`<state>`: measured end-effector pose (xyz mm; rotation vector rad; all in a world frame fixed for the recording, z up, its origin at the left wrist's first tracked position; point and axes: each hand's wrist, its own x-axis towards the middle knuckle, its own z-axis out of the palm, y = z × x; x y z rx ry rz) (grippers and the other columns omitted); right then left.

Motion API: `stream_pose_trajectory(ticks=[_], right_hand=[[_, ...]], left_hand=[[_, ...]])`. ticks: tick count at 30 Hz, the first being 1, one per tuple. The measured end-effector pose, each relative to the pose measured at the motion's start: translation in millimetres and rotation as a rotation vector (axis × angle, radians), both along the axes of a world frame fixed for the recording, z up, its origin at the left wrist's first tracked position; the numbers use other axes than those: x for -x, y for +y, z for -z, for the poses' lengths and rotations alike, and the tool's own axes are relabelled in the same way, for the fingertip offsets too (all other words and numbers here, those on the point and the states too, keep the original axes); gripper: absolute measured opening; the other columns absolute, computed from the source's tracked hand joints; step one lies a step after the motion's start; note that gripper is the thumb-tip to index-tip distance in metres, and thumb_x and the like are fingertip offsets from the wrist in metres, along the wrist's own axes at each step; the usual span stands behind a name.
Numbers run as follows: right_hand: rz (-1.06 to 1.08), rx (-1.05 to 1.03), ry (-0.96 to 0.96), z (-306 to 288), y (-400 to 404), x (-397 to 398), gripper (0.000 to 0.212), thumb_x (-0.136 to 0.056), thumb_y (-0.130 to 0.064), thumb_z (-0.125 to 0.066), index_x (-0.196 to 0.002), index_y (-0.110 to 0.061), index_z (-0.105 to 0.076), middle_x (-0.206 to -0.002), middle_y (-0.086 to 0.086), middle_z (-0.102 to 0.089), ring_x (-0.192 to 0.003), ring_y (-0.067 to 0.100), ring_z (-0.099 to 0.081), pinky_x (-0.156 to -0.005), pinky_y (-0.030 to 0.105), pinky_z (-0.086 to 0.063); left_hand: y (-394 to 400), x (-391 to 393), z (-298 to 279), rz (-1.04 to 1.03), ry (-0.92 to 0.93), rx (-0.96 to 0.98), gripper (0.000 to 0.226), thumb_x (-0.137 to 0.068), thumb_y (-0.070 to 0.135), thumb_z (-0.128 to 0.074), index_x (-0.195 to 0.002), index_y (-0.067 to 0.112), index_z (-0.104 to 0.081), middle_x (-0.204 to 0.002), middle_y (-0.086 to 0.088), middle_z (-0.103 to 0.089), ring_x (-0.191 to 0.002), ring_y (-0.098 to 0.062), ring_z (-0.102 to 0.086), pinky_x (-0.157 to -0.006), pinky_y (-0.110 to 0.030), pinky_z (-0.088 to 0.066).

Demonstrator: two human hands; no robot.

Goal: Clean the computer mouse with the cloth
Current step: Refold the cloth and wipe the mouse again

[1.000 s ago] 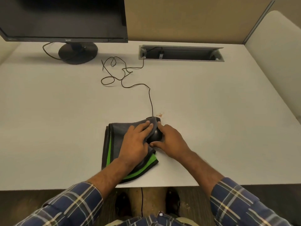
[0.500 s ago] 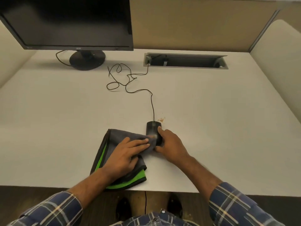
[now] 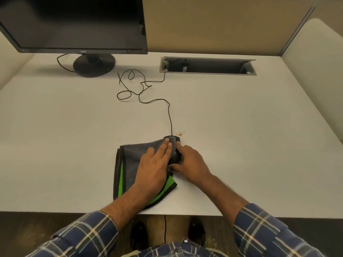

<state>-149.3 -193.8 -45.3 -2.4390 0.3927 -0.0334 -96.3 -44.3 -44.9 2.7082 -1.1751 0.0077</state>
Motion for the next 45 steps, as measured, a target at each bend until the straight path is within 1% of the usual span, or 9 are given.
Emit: stream_pose_trajectory(ticks=[5, 9, 12, 17, 25, 34, 40, 43, 45], right_hand=[[-0.01, 0.008, 0.024, -0.6, 0.1, 0.1, 0.091, -0.077, -0.042, -0.076, -0.15, -0.017, -0.028, -0.121, 0.005, -0.057, -0.109, 0.021, -0.054, -0.09, 0.027, -0.043], [-0.013, 0.026, 0.039, -2.2, 1.4, 2.7, 0.091, -0.078, -0.043, -0.075, -0.15, -0.017, -0.027, -0.122, 0.006, -0.057, -0.109, 0.021, -0.054, -0.09, 0.027, -0.042], [-0.011, 0.018, 0.038, -4.6, 1.6, 1.0, 0.089, -0.078, -0.043, -0.074, -0.15, -0.018, -0.027, -0.122, 0.005, -0.057, -0.109, 0.022, -0.054, -0.091, 0.029, -0.044], [-0.02, -0.017, 0.009, -4.0, 1.6, -1.4, 0.074, -0.081, -0.039, -0.069, -0.145, -0.02, -0.036, -0.115, 0.003, -0.061, -0.103, 0.021, -0.058, -0.088, 0.034, -0.048], [-0.019, -0.012, 0.026, -0.2, 2.7, 1.0, 0.086, -0.081, -0.042, -0.072, -0.15, -0.017, -0.028, -0.123, 0.005, -0.058, -0.11, 0.022, -0.055, -0.092, 0.032, -0.046], [-0.027, 0.024, 0.066, -5.3, 1.5, 2.9, 0.09, -0.079, -0.043, -0.074, -0.151, -0.015, -0.027, -0.126, 0.007, -0.056, -0.113, 0.023, -0.053, -0.092, 0.028, -0.041], [-0.009, 0.006, 0.067, -10.7, 3.1, 1.8, 0.085, -0.076, -0.039, -0.076, -0.147, -0.017, -0.035, -0.123, 0.005, -0.06, -0.107, 0.021, -0.056, -0.089, 0.028, -0.044], [-0.013, 0.012, 0.073, -10.4, 3.7, 1.5, 0.09, -0.076, -0.041, -0.076, -0.149, -0.017, -0.031, -0.127, 0.007, -0.057, -0.112, 0.023, -0.054, -0.092, 0.029, -0.042], [-0.009, 0.019, 0.085, -9.4, 4.3, 2.9, 0.092, -0.076, -0.043, -0.076, -0.151, -0.017, -0.028, -0.13, 0.007, -0.055, -0.116, 0.023, -0.052, -0.093, 0.028, -0.039]], left_hand=[[-7.9, -7.8, -3.1, -0.158, 0.085, -0.022, 0.07, -0.092, 0.018, -0.05, -0.154, 0.013, -0.016, -0.161, -0.006, -0.02, -0.116, -0.03, -0.041, -0.095, -0.039, -0.042], [-7.4, -18.0, -11.4, -0.219, 0.157, -0.009, 0.075, -0.089, 0.013, -0.049, -0.154, 0.011, -0.014, -0.162, -0.006, -0.017, -0.129, -0.03, -0.035, -0.109, -0.037, -0.034], [-4.2, -4.5, -14.4, -0.194, 0.095, 0.098, 0.078, -0.084, 0.011, -0.055, -0.154, 0.009, -0.018, -0.161, -0.007, -0.021, -0.12, -0.029, -0.041, -0.104, -0.039, -0.037], [-9.1, 17.8, -2.4, -0.025, -0.017, -0.041, 0.079, -0.086, 0.01, -0.05, -0.154, 0.007, -0.009, -0.163, -0.014, -0.009, -0.105, -0.027, -0.044, -0.087, -0.039, -0.042], [-10.3, 9.0, 1.2, -0.098, 0.049, -0.049, 0.077, -0.091, 0.015, -0.046, -0.155, 0.012, -0.003, -0.164, -0.006, -0.004, -0.11, -0.026, -0.04, -0.094, -0.038, -0.04], [-9.1, -14.7, -9.1, -0.113, 0.134, -0.084, 0.08, -0.09, 0.027, -0.057, -0.155, 0.014, -0.011, -0.16, -0.002, -0.023, -0.118, -0.028, -0.041, -0.097, -0.037, -0.042], [-12.8, -28.8, -22.6, -0.083, 0.053, -0.216, 0.081, -0.081, 0.016, -0.065, -0.15, 0.012, -0.022, -0.137, -0.004, -0.05, -0.112, -0.027, -0.046, -0.086, -0.037, -0.04], [-16.6, -36.9, -25.6, -0.121, 0.027, -0.26, 0.063, -0.086, 0.015, -0.061, -0.142, 0.011, -0.032, -0.13, -0.005, -0.054, -0.112, -0.027, -0.046, -0.085, -0.037, -0.04], [-16.4, -38.7, -25.9, -0.151, 0.021, -0.259, 0.066, -0.087, 0.018, -0.063, -0.144, 0.01, -0.029, -0.133, -0.006, -0.051, -0.115, -0.028, -0.045, -0.086, -0.038, -0.04]])
